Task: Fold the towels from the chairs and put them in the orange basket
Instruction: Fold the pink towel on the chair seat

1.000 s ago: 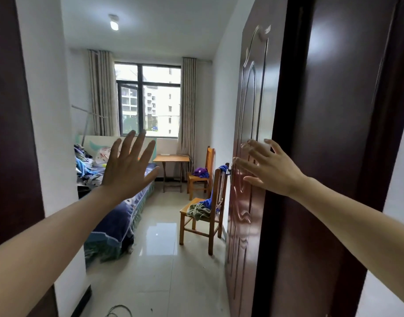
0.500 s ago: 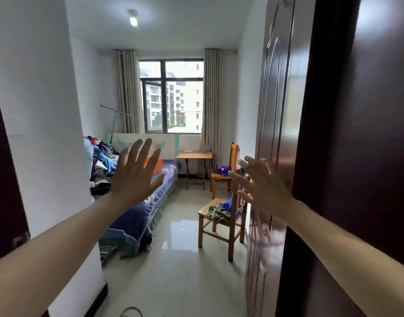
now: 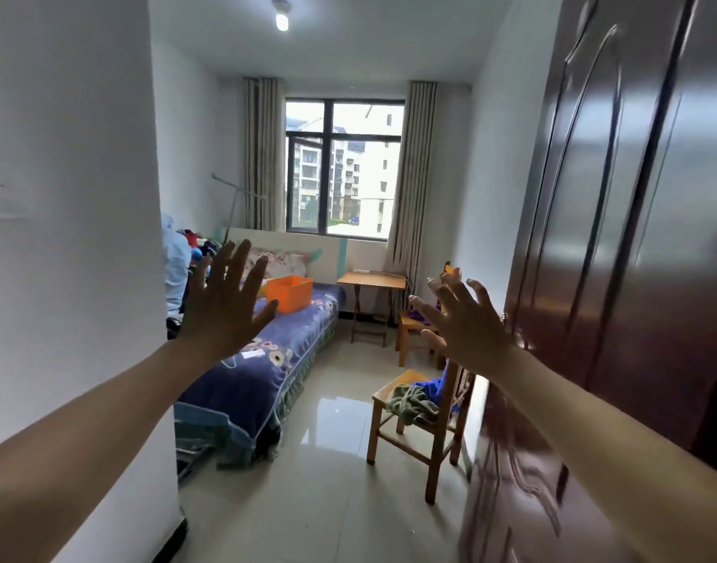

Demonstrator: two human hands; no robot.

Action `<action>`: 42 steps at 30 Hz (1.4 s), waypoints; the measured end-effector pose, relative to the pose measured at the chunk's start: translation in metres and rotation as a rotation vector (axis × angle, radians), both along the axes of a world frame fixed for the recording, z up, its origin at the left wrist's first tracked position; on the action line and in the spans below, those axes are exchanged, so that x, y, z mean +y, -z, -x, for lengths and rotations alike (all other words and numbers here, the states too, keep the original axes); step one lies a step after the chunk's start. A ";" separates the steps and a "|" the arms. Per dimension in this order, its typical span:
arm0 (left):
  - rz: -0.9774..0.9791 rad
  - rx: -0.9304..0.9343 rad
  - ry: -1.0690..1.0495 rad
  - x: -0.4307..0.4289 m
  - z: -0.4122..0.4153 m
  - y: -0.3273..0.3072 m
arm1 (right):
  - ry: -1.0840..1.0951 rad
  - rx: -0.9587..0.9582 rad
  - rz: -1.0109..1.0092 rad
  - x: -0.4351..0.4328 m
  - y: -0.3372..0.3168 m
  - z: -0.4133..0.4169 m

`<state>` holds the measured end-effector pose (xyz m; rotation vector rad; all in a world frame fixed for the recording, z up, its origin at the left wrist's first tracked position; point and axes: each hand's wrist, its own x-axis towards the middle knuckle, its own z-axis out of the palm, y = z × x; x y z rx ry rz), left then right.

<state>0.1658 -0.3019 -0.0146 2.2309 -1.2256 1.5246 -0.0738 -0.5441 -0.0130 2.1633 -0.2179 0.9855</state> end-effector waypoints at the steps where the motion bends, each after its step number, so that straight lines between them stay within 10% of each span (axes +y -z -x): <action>1: 0.002 0.019 0.002 -0.006 -0.015 0.002 | -0.002 -0.001 0.017 -0.010 -0.004 -0.013; 42: -0.050 0.246 -0.086 -0.288 -0.418 0.058 | -0.155 0.033 -0.075 -0.341 0.058 -0.452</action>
